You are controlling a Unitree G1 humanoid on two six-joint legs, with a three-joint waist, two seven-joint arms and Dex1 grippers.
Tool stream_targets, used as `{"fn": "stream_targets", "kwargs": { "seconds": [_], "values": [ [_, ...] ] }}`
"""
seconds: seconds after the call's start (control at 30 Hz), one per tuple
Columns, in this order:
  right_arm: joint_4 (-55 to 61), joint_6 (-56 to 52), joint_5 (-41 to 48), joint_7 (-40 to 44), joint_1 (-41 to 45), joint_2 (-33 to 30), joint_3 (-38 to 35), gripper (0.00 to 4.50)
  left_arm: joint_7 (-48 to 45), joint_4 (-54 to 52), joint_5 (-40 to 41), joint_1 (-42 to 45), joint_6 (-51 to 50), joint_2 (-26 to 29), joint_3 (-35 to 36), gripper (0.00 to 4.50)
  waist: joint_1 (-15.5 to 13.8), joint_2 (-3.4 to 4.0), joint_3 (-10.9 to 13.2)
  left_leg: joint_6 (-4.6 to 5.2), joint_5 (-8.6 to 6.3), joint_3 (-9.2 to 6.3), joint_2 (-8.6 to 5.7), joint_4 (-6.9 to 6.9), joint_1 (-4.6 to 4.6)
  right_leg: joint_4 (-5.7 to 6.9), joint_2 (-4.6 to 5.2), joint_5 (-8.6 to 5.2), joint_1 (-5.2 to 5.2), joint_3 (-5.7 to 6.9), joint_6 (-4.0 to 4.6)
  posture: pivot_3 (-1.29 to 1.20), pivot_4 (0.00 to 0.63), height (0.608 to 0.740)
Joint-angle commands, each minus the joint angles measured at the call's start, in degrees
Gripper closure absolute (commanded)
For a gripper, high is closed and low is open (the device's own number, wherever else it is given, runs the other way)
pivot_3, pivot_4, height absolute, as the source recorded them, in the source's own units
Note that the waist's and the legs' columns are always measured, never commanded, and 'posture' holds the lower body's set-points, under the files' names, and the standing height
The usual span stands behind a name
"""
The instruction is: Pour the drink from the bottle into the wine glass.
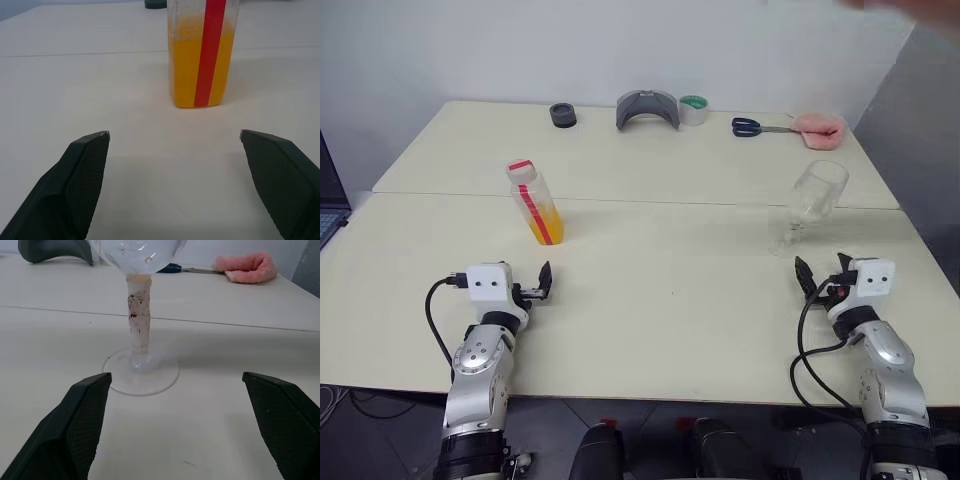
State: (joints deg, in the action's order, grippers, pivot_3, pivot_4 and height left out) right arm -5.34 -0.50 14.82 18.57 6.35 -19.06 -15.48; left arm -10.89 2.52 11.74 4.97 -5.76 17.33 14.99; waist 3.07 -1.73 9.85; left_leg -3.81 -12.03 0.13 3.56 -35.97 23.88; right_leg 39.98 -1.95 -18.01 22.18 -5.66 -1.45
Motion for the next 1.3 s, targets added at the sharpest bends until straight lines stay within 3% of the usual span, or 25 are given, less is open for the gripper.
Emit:
{"fn": "stream_targets", "kwargs": {
  "seconds": [0.03, 1.07, 1.3],
  "values": [
    [1.8, 1.6, 1.4, 0.2, 1.2, -0.3, -1.6, 0.03, -0.4, -2.8, 0.9, 0.1, 0.9, 0.4, 1.2, 0.0, 0.0, 0.0, 0.0, 0.0, 0.0, 0.0, 0.0, 0.0, 0.0, 0.0, 0.0, 0.0, 0.0, 0.0, 0.0, 0.0, 0.15, 0.74],
    [1.8, 2.5, 0.7, 0.7, 1.4, 0.0, -0.4, 0.03, -2.1, -3.0, 1.6, 1.0, 0.4, 1.0, 0.6, 0.0, 0.0, 0.0, 0.0, 0.0, 0.0, 0.0, 0.0, 0.0, 0.0, 0.0, 0.0, 0.0, 0.0, 0.0, 0.01, 0.0, 0.15, 0.74],
    [4.9, -0.4, 2.6, 4.3, 0.8, -0.7, 1.2, 0.03, -1.9, -4.2, 1.7, 0.7, -0.1, 1.2, 1.1, 0.0, 0.0, 0.0, 0.0, 0.0, 0.0, 0.0, 0.01, 0.0, 0.0, 0.0, 0.0, 0.0, 0.0, 0.0, 0.01, 0.0, 0.15, 0.74]
  ]
}}
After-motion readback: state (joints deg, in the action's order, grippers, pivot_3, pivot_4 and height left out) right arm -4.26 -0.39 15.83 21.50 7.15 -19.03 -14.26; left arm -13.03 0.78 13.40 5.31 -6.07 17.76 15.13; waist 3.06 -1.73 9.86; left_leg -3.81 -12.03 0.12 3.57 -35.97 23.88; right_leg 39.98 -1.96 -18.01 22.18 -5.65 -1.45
